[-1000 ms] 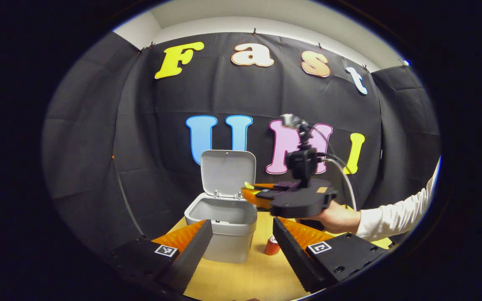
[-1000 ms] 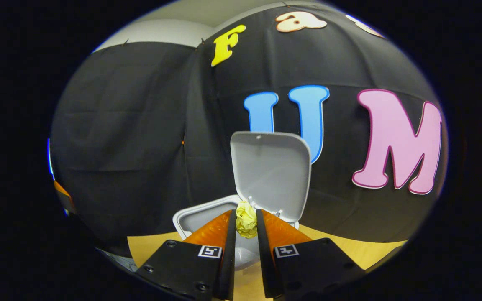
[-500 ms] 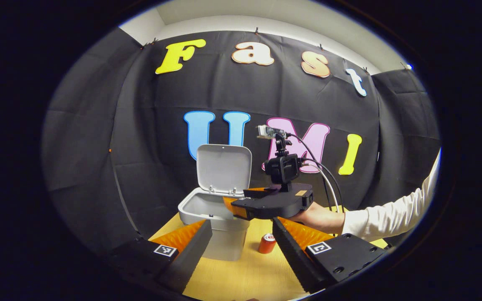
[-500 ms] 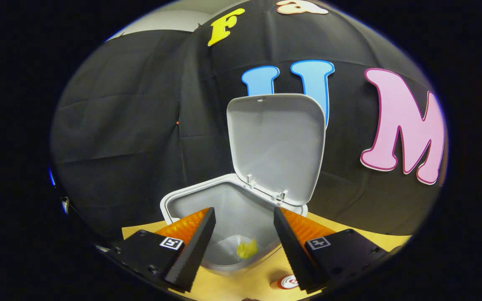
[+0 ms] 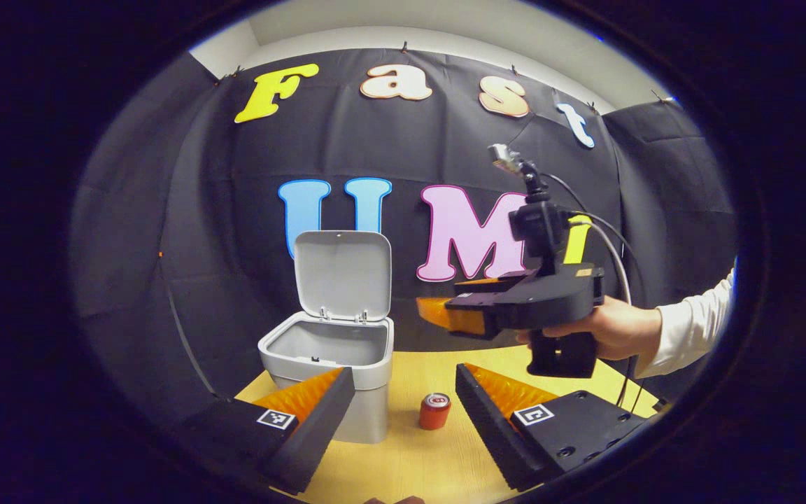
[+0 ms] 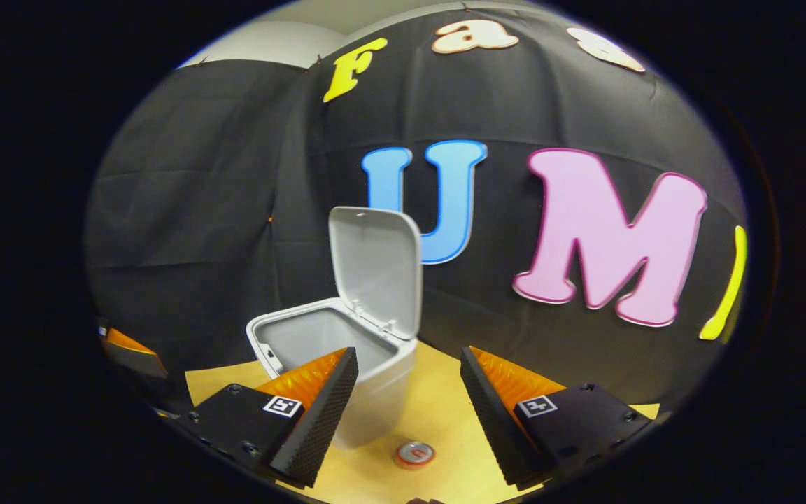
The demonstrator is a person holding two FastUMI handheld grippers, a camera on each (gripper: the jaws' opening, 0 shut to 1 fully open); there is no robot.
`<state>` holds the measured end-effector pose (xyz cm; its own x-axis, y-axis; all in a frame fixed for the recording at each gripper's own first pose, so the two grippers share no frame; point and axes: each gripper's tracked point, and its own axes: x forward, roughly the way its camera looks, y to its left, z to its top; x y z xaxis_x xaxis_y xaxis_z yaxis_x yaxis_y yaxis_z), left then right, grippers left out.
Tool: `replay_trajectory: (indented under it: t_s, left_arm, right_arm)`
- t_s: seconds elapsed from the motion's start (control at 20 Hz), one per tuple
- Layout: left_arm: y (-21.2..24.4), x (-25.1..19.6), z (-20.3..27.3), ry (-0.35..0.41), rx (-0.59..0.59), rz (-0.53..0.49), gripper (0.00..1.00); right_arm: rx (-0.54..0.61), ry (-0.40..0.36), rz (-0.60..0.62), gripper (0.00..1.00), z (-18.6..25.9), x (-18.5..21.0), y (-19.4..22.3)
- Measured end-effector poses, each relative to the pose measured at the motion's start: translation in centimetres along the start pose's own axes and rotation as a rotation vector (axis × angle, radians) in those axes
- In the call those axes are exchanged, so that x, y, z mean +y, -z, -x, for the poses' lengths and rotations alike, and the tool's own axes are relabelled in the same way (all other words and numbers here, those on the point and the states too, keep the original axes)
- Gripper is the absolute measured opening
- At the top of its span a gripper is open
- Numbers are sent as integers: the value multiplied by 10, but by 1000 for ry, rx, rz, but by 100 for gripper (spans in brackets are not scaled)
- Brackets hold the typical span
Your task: Press the lid of the desktop garbage bin to open it, pick up the crumpled paper on the desktop and throw it into the bin, then pick up the pop can on the desktop and drop it into the bin, and finally close the garbage bin lid.
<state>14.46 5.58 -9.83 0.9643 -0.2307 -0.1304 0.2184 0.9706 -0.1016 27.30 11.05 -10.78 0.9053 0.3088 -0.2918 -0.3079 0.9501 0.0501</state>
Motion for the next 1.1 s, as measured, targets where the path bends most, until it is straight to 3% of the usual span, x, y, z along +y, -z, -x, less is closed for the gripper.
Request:
replay_trajectory:
  t_s: [0.25,0.45,0.6,0.8,0.85,0.9,1.1]
  left_arm:
    - [33,-42,-48,86,-3,56,97]
    - [72,-64,-91,138,-8,32,97]
    - [109,-72,-120,155,58,32,98]
    - [137,-78,-155,155,53,56,98]
    - [145,-79,-164,155,58,41,98]
    - [153,-77,-173,152,69,19,98]
    - [194,-72,-204,138,168,-19,99]
  right_arm:
    - [-17,131,20,95,72,-58,-6]
    - [18,213,57,95,126,-87,10]
    - [50,273,54,95,161,-96,26]
    - [103,349,10,95,191,-110,53]
    - [111,370,-4,100,197,-114,58]
    - [113,390,-23,95,202,-117,61]
    - [119,470,-89,95,226,-124,63]
